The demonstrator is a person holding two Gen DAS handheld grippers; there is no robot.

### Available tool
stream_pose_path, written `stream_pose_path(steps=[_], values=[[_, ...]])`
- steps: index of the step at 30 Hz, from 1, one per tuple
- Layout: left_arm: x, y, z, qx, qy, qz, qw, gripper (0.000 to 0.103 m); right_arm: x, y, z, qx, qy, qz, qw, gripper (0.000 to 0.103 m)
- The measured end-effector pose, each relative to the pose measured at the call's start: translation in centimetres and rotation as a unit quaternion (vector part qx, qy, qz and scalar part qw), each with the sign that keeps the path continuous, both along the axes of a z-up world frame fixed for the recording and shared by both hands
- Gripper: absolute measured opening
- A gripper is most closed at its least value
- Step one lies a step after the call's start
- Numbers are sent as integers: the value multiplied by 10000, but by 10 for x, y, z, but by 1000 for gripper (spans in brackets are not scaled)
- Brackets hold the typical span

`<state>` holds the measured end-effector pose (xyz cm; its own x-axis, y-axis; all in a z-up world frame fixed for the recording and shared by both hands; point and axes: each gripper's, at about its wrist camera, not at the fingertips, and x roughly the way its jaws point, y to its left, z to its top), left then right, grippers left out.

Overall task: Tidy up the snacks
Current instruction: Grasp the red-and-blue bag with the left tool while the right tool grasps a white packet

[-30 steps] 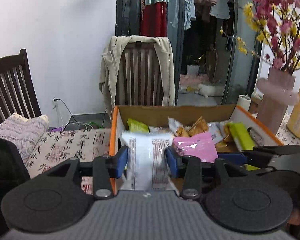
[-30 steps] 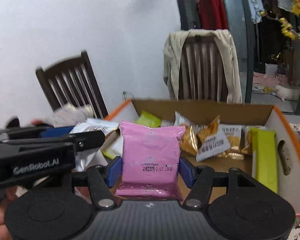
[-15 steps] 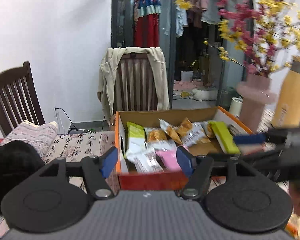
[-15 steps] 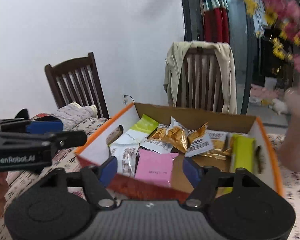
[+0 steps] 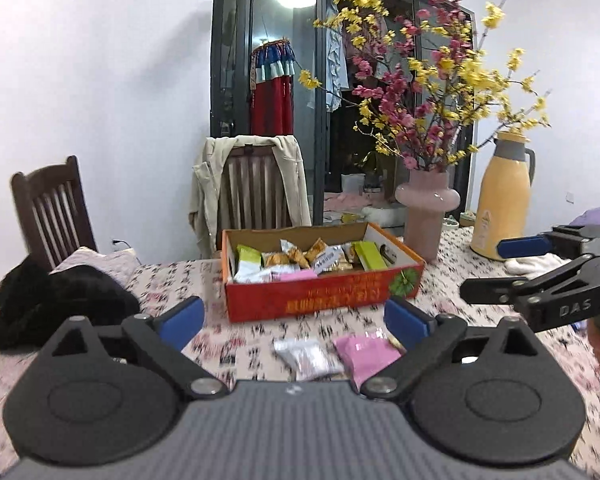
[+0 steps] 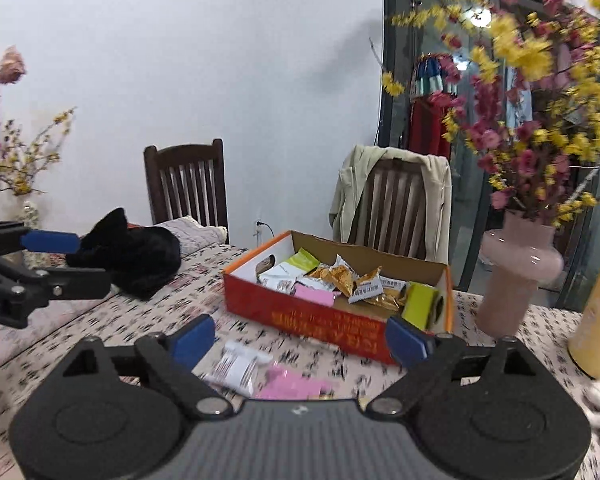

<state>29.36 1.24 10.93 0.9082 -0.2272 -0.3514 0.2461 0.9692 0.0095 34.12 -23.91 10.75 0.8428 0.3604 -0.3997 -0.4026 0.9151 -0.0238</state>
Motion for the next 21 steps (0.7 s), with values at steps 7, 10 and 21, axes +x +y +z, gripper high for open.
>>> stream_pose_path(steps=[7, 10, 21], values=[[-70, 2, -24, -74, 76, 137, 9999, 103, -81, -12, -30, 180, 77, -252, 9995, 95], [-94, 0, -46, 74, 195, 266, 9994, 103, -111, -11, -49, 42, 26, -448, 9990, 95], [-122, -8, -91, 275, 748, 272, 9964, 103, -174, 1, -101, -228, 316, -751, 9964, 95]])
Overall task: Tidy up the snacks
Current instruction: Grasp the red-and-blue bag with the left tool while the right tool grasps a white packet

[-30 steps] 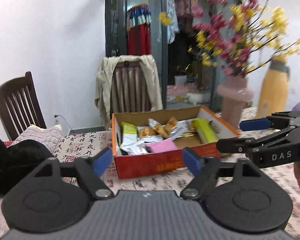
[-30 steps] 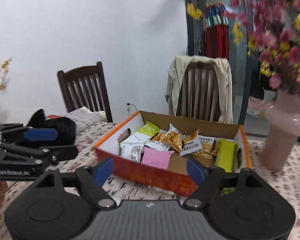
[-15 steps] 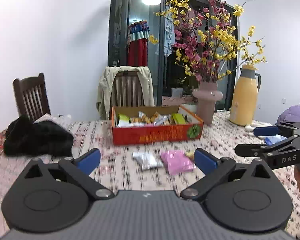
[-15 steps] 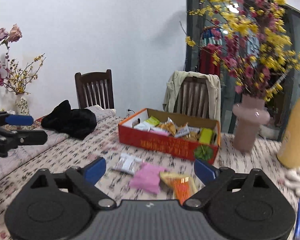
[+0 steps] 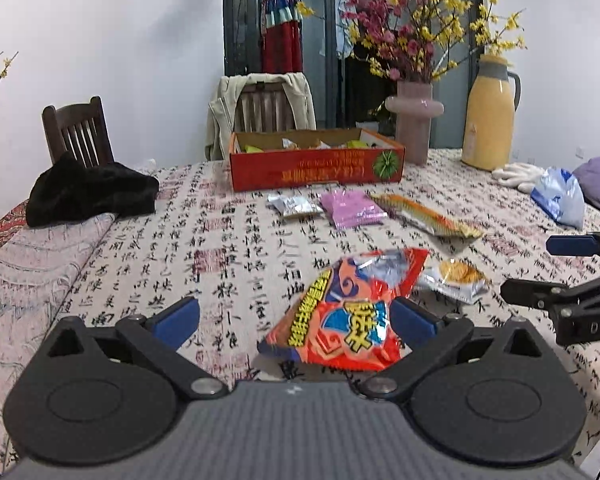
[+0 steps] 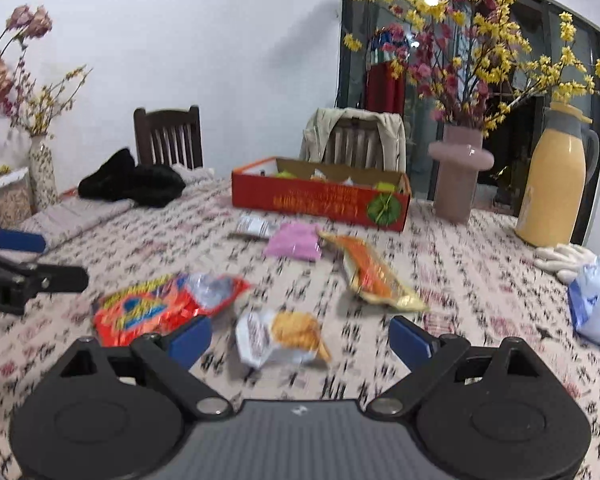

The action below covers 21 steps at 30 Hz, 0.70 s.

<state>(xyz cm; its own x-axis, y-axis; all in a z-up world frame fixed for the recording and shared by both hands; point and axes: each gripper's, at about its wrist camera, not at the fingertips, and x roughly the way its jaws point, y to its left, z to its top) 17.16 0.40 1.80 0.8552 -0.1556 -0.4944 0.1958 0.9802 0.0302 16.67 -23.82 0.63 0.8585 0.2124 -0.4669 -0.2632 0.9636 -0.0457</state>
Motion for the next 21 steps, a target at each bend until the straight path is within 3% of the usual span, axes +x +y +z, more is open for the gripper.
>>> stream_pose_path(steps=[9, 21], values=[[14, -14, -17, -38, 292, -285, 9992, 103, 9, 5, -7, -83, 95, -13, 9999, 95], [62, -36, -37, 56, 642, -468, 9968, 103, 41, 12, -18, -93, 349, 158, 9992, 93]])
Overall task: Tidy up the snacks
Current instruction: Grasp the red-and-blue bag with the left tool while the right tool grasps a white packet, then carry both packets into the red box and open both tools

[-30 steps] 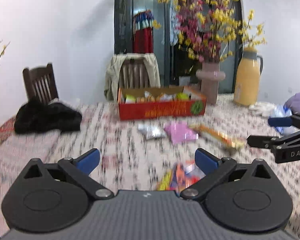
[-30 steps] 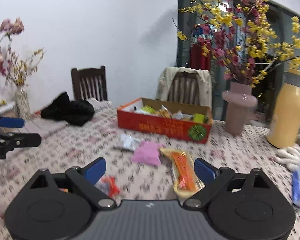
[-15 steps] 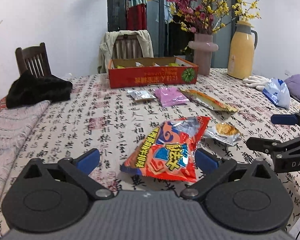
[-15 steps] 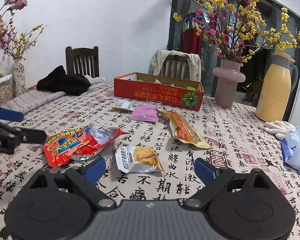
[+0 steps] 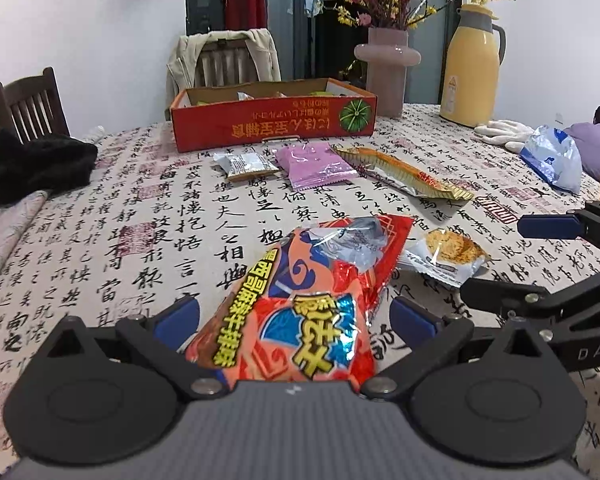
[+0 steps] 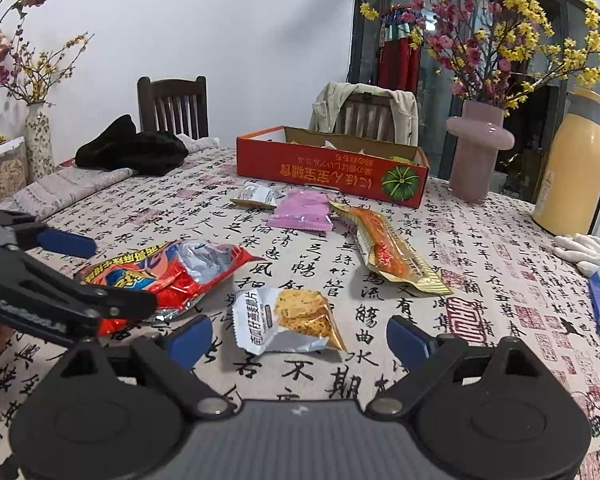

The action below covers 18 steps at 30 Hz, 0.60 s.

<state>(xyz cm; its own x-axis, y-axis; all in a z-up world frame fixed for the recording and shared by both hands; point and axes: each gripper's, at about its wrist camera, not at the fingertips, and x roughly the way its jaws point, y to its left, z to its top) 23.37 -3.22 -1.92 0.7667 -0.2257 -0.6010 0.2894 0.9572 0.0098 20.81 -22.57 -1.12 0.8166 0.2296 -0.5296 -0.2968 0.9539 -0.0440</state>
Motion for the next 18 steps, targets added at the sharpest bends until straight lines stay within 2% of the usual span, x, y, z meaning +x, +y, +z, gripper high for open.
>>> stream_pose_path(steps=[5, 10, 12, 15, 18], values=[[15, 0, -5, -77, 153, 40, 9998, 102, 16, 2, -4, 71, 120, 53, 9999, 88], [25, 5, -11, -275, 316, 33, 9991, 89, 30, 7, -10, 65, 288, 151, 9995, 85], [24, 6, -11, -318, 280, -1, 9991, 80, 34, 9, -13, 51, 361, 191, 9992, 80], [22, 6, -9, -355, 254, -33, 9990, 72, 38, 11, -17, 80, 492, 252, 9984, 65], [17, 5, -7, -367, 249, -58, 9990, 70, 37, 9, -16, 84, 487, 240, 9985, 60]])
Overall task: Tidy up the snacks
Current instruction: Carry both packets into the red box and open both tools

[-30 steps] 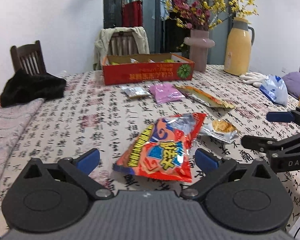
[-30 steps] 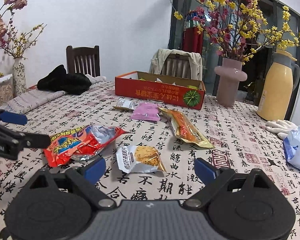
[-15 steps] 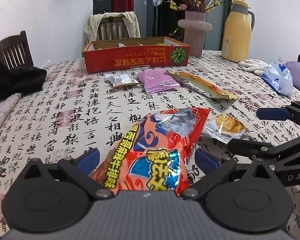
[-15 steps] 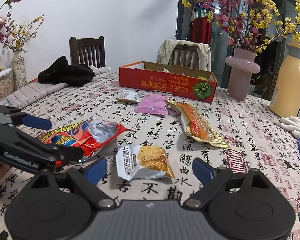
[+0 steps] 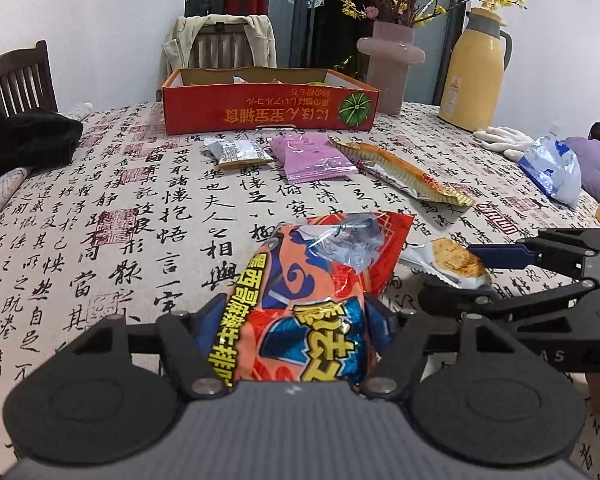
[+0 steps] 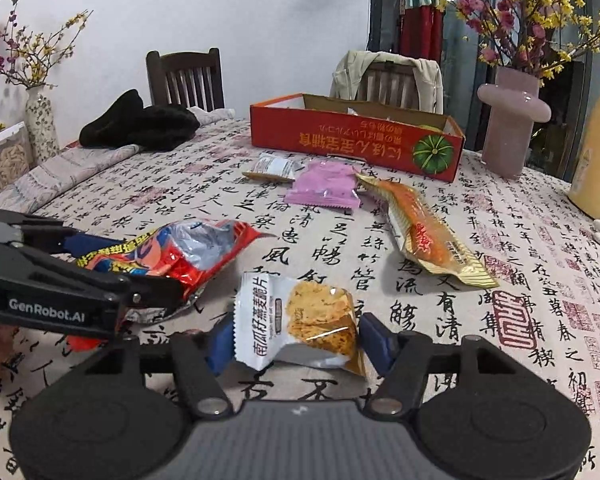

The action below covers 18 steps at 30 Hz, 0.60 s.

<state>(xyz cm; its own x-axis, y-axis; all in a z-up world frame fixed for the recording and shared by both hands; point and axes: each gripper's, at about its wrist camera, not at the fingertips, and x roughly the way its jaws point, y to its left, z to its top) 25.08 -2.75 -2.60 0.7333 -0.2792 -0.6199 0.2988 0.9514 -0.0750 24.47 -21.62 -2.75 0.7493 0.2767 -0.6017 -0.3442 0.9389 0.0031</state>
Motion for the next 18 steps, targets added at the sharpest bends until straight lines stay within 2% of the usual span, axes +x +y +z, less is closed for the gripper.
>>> stream_pose_path(steps=[5, 18], values=[[-14, 0, 5, -63, -6, -31, 10000, 68, -10, -6, 6, 73, -57, -25, 10000, 46], [-54, 3, 37, -147, -413, 116, 9990, 68, -50, -22, 28, 174, -393, -88, 9990, 44]])
